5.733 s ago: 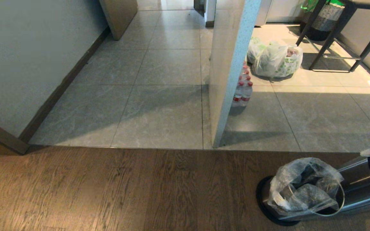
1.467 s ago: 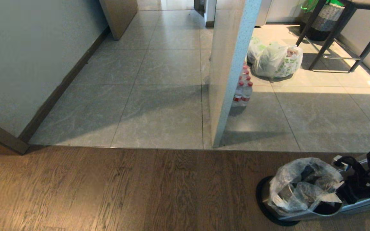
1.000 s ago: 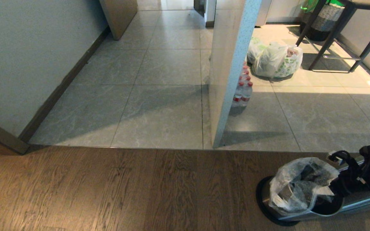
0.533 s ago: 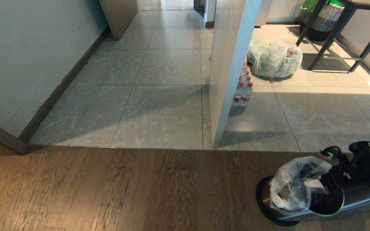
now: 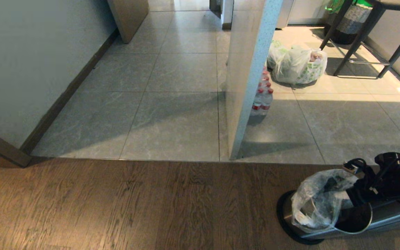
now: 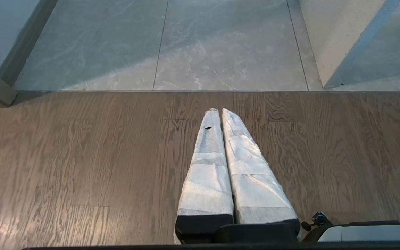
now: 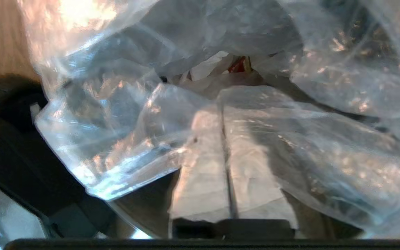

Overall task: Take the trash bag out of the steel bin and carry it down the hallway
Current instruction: Pick up the trash bag

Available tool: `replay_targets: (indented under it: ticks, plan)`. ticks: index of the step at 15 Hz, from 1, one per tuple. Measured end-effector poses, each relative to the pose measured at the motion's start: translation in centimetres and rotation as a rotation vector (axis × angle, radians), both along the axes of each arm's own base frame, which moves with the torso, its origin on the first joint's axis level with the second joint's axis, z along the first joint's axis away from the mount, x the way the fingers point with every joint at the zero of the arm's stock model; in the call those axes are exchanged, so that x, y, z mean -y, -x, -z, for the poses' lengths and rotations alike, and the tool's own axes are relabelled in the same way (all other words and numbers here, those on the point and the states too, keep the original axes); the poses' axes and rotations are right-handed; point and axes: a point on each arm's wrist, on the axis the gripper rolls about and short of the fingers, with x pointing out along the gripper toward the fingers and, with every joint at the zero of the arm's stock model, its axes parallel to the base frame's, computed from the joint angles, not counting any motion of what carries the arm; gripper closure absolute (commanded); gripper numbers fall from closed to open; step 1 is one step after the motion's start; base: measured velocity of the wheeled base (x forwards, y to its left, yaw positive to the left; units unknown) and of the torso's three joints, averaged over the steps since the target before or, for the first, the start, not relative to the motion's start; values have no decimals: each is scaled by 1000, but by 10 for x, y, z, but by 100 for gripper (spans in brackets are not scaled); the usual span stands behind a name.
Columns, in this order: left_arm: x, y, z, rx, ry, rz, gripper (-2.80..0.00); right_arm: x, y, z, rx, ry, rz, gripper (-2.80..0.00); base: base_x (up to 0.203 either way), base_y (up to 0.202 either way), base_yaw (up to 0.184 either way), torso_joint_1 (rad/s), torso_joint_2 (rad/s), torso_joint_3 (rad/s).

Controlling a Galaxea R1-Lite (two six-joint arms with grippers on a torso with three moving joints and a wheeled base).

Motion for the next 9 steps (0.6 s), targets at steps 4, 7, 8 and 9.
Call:
replay_targets:
  ticks: [4,7,8,9]
  plan:
    - [0,0,0,0,0,0,0,2,4,-12,5,-4,27,0,0,0,0,0,0,0]
    - [0,0,0,0,0,1,0,4,12,-31,-7,-39,93,0,0,0,0,0,0,0]
    - [0,0,0,0,0,1,0,6,17,-38,-3,-42,113,0,0,0,0,0,0,0]
    - [0,0,0,0,0,1,0,8,21,-46,8,-40,127,0,0,0,0,0,0,0]
